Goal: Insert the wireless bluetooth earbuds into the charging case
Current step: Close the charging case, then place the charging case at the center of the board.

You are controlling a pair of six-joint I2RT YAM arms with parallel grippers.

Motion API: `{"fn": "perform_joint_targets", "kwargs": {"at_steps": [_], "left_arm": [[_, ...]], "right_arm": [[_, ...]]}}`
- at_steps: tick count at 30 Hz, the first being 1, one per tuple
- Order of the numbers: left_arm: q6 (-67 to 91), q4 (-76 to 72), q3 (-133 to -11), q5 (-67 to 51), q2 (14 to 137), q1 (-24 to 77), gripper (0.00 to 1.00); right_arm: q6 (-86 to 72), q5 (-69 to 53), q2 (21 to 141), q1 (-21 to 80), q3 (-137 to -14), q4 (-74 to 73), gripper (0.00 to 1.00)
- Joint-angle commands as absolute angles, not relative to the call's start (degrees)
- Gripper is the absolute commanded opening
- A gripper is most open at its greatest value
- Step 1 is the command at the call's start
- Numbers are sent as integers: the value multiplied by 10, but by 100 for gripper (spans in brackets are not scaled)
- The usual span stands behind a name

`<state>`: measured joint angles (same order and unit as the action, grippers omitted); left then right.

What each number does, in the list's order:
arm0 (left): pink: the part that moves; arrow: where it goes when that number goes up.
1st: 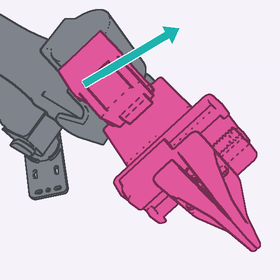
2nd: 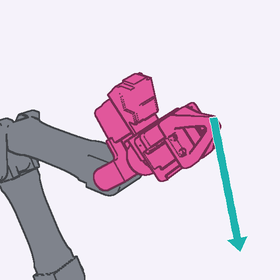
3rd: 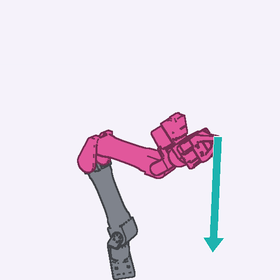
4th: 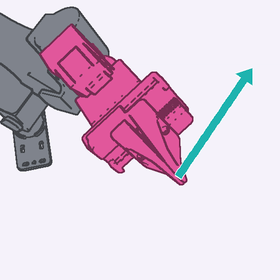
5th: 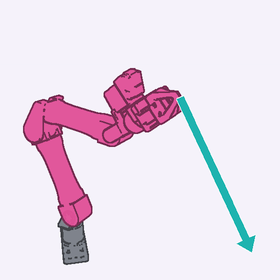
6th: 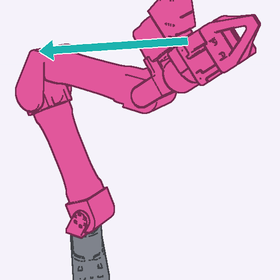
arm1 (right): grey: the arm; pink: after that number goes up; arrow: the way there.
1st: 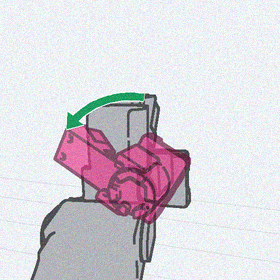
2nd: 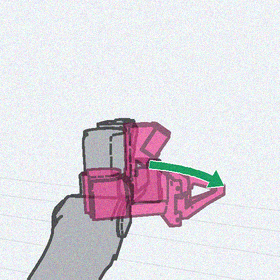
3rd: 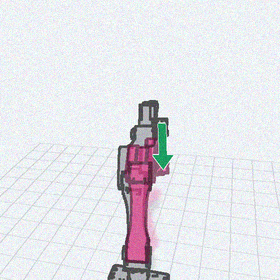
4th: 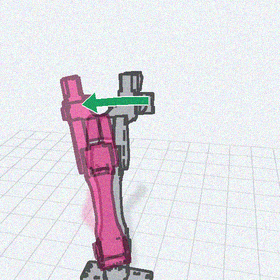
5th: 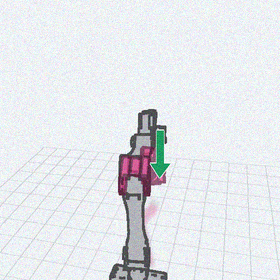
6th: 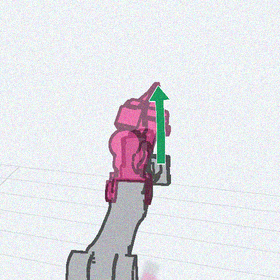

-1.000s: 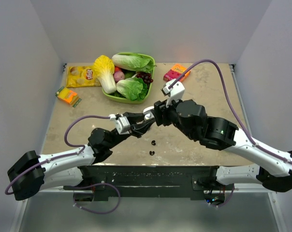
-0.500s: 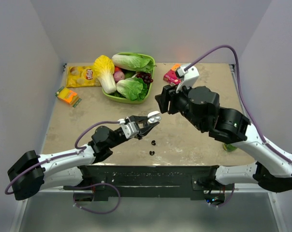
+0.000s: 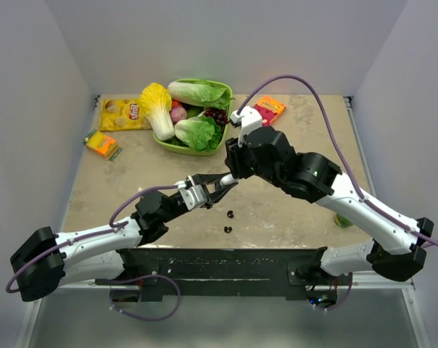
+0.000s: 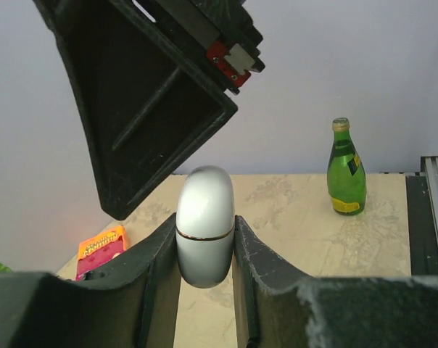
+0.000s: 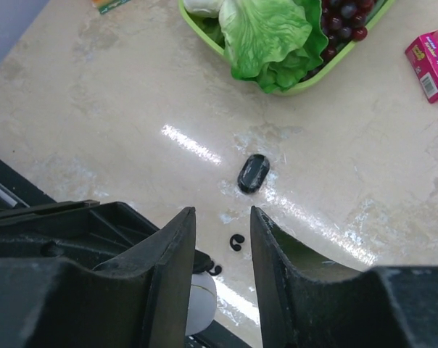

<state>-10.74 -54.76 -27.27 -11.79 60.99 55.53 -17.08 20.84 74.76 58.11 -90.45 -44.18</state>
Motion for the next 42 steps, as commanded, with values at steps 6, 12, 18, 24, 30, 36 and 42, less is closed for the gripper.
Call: {"fn": "perform_joint_targets", "kwargs": {"at_steps": [6,12,18,24,30,36,42], "left_arm": [[-99,-592,-278,-81,612,555,0],[127,-458,-344,-13,684,512,0],[225,-310,-512,-94,879,499,0],[302,-318,-619,-130,1044,467,0],[341,-289,-750,-136,1203,458,0],[355,-253,-810,-127,1288,445,0],[356,-224,-828,-127,1321,442,20]], "right_arm": [[-184,230,694,580,-859,-424,45],[-175,408,499,579,-657,-199,59],[-177,389,474,580,-562,-159,65],[-198,360,439,580,-523,-182,67],[-212,355,400,580,-491,-181,68],[-222,357,388,580,-490,-203,68],[-224,360,385,580,-493,-210,68]]}}
